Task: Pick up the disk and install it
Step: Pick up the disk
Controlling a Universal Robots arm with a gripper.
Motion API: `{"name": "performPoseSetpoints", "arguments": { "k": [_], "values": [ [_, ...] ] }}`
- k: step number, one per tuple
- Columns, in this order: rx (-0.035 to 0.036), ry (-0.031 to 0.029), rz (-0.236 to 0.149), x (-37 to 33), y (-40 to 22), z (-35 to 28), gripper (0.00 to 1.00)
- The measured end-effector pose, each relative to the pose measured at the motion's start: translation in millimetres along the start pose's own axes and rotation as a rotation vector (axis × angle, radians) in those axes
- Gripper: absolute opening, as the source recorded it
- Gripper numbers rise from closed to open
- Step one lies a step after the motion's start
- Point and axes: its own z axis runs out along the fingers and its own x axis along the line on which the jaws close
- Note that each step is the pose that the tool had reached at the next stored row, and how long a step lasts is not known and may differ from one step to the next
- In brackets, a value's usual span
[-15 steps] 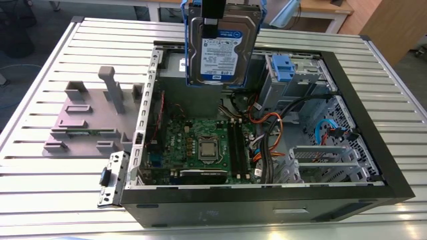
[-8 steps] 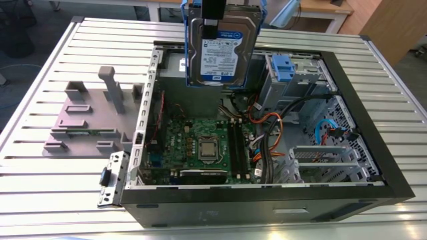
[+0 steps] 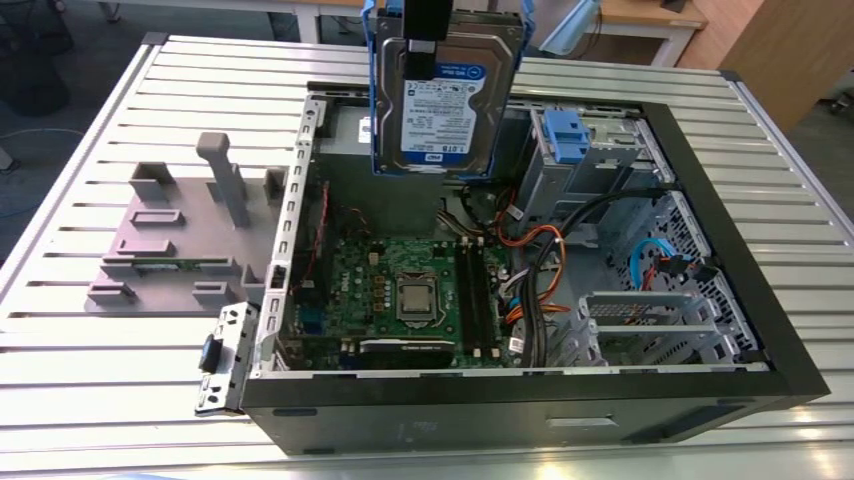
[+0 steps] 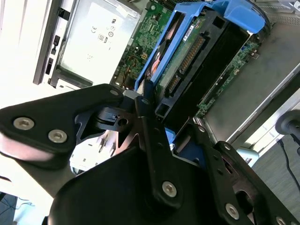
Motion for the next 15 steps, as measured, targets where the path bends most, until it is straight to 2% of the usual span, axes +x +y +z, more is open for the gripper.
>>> {"name": "performPoseSetpoints", "arguments": {
  "k": [15],
  "values": [
    [0.0000, 0.0000, 0.000, 4.2, -0.2, 0.0, 0.36]
  ]
}}
